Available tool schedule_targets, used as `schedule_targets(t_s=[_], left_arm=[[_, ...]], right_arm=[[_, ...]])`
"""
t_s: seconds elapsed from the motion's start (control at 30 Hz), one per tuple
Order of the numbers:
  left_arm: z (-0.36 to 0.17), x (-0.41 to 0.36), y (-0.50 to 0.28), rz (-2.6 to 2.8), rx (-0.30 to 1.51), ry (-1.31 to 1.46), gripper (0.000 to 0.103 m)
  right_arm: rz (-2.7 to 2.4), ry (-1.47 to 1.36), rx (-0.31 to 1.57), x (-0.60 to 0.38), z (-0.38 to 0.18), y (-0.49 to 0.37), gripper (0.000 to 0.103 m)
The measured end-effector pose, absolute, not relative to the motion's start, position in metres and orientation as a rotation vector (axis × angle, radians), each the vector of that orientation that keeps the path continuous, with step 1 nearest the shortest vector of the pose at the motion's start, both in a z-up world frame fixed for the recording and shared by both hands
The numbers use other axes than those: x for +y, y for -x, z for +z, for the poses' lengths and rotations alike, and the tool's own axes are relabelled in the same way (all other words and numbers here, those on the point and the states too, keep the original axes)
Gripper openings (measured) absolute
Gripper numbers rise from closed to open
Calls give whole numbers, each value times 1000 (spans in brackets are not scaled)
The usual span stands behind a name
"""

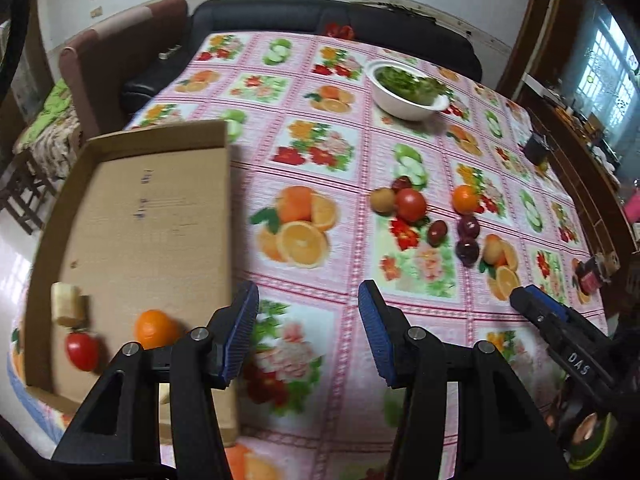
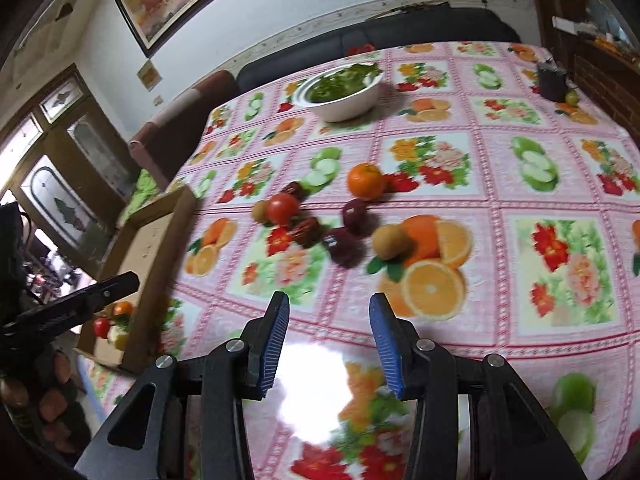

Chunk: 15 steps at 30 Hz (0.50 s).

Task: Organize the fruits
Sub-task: 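Move both tools back from the box toward the fruit pile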

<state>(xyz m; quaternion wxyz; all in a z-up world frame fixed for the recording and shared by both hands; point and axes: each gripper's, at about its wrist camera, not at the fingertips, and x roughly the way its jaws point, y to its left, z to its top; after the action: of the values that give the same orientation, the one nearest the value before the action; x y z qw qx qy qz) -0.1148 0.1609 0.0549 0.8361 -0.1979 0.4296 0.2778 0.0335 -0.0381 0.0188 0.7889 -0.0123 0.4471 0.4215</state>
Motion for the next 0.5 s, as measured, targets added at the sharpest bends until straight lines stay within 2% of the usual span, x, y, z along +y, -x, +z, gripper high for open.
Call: schedule_targets(t_s=[0.5], left_arm=[[25, 186, 37, 555, 943, 474, 50]], right_arm=[[856, 134, 951, -10, -1, -79, 45]])
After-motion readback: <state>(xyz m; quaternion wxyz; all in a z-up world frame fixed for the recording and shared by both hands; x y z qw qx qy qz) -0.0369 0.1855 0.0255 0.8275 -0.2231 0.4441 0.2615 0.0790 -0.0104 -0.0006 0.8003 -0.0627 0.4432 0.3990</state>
